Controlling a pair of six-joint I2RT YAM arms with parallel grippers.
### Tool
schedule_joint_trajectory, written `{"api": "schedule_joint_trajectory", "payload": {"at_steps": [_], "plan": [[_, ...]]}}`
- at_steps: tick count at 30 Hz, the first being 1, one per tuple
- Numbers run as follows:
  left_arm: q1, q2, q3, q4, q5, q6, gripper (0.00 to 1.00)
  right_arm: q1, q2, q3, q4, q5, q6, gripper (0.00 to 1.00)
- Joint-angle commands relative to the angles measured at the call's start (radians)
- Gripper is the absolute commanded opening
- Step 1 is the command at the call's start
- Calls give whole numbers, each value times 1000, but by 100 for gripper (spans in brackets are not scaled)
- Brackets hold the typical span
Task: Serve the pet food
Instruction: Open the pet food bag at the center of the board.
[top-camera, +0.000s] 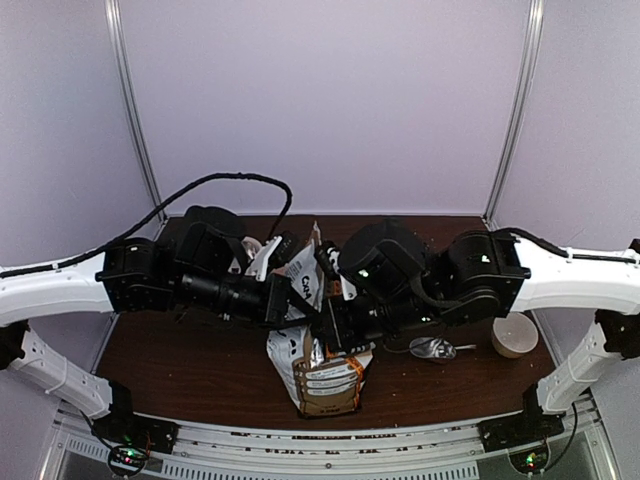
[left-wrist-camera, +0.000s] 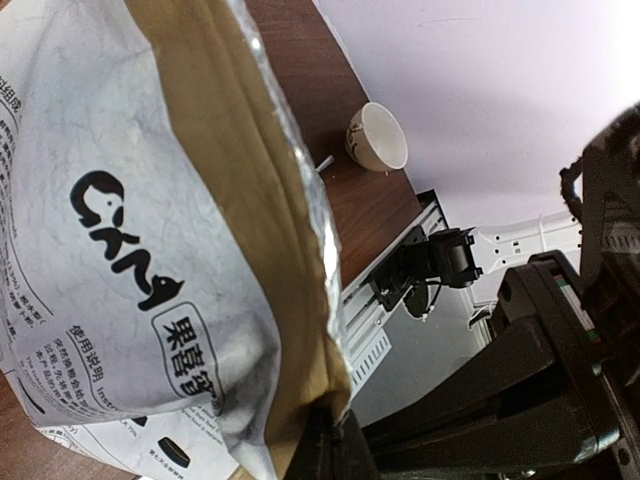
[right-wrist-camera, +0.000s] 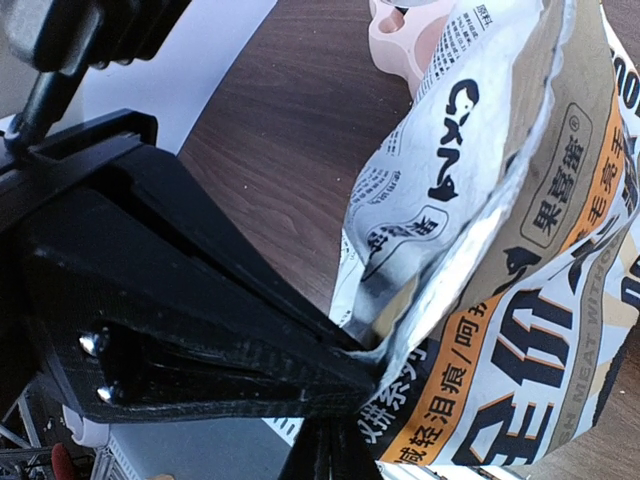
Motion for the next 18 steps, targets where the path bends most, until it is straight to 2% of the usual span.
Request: {"api": "schedule_joint_trajectory", "payload": {"at_steps": [1, 18], "plan": [[3, -35, -4, 127, -18, -8, 0, -18, 57, 20, -69, 175, -2, 0], [4, -51, -20, 126, -41, -14, 0, -21, 86, 25, -128, 251, 6, 0]]}}
